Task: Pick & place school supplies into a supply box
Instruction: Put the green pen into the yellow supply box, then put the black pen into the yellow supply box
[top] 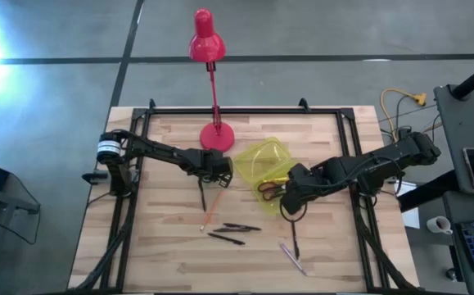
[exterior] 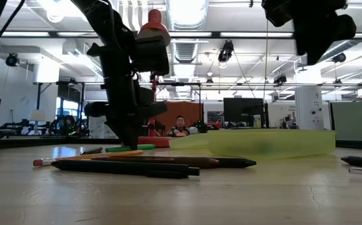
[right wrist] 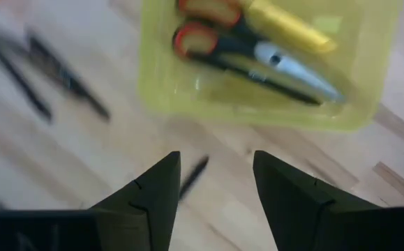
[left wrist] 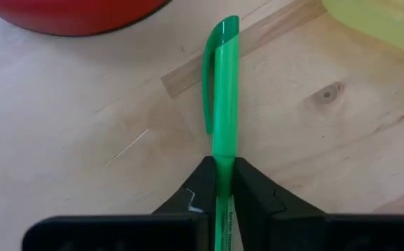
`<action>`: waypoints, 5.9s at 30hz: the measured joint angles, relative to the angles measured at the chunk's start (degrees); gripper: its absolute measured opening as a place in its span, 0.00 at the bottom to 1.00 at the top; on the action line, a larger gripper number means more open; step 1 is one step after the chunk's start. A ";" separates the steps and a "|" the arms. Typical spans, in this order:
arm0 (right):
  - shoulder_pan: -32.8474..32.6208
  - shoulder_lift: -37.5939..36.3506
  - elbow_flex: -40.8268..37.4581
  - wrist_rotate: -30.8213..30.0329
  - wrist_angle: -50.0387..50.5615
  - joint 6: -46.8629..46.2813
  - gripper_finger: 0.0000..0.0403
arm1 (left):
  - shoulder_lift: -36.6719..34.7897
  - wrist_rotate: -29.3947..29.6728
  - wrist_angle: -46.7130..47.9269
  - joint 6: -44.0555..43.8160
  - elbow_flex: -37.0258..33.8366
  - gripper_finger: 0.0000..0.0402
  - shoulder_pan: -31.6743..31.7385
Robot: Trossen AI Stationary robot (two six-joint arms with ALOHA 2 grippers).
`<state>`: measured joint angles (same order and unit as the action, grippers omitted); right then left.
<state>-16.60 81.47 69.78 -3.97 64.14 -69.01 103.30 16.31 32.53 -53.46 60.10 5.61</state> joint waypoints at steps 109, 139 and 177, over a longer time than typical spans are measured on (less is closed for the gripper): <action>-22.12 30.43 -1.99 -2.17 -16.42 -52.04 0.23 | -29.59 5.06 -3.61 -33.52 -22.43 0.16 -20.44; -4.32 4.82 -7.91 -31.13 -14.39 -62.51 0.13 | -29.55 4.64 -4.09 -32.56 -22.47 0.15 -20.70; -10.57 1.01 -5.77 -18.90 18.51 -47.02 0.30 | -14.57 2.69 -30.35 15.05 -9.64 0.15 -14.49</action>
<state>-27.17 82.48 64.01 -22.87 82.65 -116.03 88.74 19.00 2.18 -38.40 50.46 -8.88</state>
